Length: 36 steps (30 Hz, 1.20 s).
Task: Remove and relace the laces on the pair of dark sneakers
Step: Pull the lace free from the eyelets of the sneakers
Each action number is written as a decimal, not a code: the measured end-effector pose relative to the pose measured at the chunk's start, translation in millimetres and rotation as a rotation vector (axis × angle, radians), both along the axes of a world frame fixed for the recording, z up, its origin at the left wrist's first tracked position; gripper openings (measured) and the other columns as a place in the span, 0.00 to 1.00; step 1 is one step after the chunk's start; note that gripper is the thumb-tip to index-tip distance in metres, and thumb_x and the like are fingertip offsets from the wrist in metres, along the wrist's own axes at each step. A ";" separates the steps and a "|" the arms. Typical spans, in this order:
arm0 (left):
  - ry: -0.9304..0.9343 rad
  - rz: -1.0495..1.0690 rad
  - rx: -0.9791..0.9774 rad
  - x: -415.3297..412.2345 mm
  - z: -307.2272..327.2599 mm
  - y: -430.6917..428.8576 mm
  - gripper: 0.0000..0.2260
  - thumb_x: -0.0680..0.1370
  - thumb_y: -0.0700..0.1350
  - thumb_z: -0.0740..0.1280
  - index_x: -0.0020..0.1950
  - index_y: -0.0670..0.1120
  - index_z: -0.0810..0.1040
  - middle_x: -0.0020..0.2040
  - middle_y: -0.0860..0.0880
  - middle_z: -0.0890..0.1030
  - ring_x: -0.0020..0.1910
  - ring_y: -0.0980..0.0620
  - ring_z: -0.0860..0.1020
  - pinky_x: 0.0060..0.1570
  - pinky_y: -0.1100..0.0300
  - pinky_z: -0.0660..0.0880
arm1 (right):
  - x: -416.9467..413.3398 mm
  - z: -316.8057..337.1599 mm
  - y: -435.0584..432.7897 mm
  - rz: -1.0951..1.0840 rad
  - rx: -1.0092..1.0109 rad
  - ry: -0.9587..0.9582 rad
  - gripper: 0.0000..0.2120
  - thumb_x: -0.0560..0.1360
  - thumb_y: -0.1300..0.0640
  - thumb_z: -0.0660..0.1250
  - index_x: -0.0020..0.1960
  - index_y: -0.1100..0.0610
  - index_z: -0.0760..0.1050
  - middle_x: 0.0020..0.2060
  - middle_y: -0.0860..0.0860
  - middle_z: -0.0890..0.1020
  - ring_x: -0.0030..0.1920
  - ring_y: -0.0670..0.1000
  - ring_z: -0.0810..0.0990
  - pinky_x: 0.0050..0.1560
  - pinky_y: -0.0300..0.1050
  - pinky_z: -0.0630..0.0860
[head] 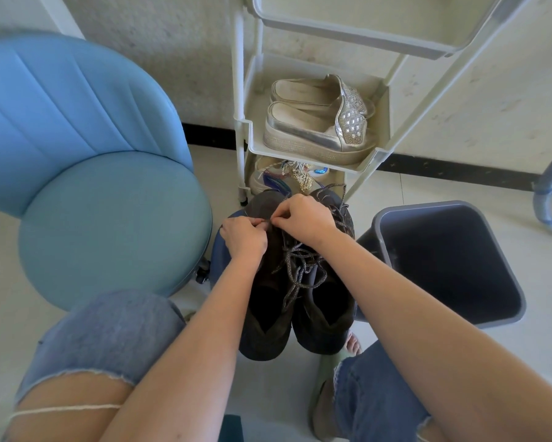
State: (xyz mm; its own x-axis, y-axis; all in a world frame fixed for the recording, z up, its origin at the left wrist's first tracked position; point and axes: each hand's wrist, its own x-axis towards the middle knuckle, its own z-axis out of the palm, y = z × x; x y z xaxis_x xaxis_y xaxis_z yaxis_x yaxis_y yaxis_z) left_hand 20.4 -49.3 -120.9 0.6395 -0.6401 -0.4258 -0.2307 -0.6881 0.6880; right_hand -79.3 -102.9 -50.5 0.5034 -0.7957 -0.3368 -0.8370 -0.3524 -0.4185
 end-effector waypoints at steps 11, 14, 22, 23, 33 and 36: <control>0.096 0.113 0.027 3.3 -6.7 -6.6 0.07 0.77 0.47 0.68 0.51 0.48 0.84 0.62 0.43 0.75 0.64 0.44 0.70 0.63 0.52 0.71 | -6.5 1.9 -4.6 -0.022 -0.044 -0.022 0.05 0.73 0.49 0.70 0.44 0.49 0.82 0.45 0.47 0.82 0.48 0.50 0.78 0.45 0.44 0.73; 0.108 0.119 0.033 3.9 -6.9 -6.8 0.07 0.77 0.47 0.68 0.52 0.48 0.84 0.63 0.43 0.75 0.64 0.44 0.71 0.63 0.50 0.71 | -3.7 0.0 -4.1 -0.004 -0.035 -0.010 0.04 0.74 0.51 0.70 0.44 0.50 0.82 0.46 0.48 0.82 0.50 0.52 0.79 0.48 0.46 0.75; 0.126 0.139 0.027 3.2 -8.6 -7.4 0.07 0.76 0.47 0.69 0.50 0.48 0.84 0.62 0.43 0.76 0.63 0.44 0.72 0.63 0.49 0.71 | 2.0 -2.7 -2.0 -0.077 -0.003 0.015 0.03 0.74 0.53 0.71 0.45 0.50 0.82 0.48 0.50 0.82 0.52 0.53 0.79 0.48 0.47 0.74; 0.125 0.139 0.030 3.0 -8.7 -7.9 0.07 0.77 0.47 0.68 0.50 0.48 0.84 0.62 0.43 0.76 0.63 0.44 0.72 0.63 0.50 0.71 | 1.8 -3.4 -3.2 -0.106 0.024 -0.003 0.02 0.73 0.53 0.71 0.44 0.51 0.83 0.48 0.50 0.83 0.51 0.54 0.79 0.50 0.48 0.76; 0.159 0.166 0.033 1.4 -2.7 -7.7 0.06 0.77 0.46 0.68 0.49 0.47 0.84 0.63 0.44 0.75 0.64 0.44 0.71 0.63 0.51 0.71 | -3.0 -8.9 -10.7 -0.204 0.147 -0.102 0.02 0.72 0.56 0.73 0.41 0.53 0.83 0.43 0.50 0.83 0.47 0.52 0.81 0.51 0.52 0.79; 0.154 0.157 0.041 0.7 -0.4 -6.7 0.06 0.77 0.46 0.68 0.49 0.47 0.84 0.63 0.44 0.75 0.64 0.44 0.71 0.64 0.50 0.70 | -1.5 -7.3 -8.3 -0.140 0.100 -0.067 0.01 0.72 0.54 0.73 0.43 0.51 0.82 0.45 0.48 0.83 0.48 0.51 0.80 0.51 0.50 0.78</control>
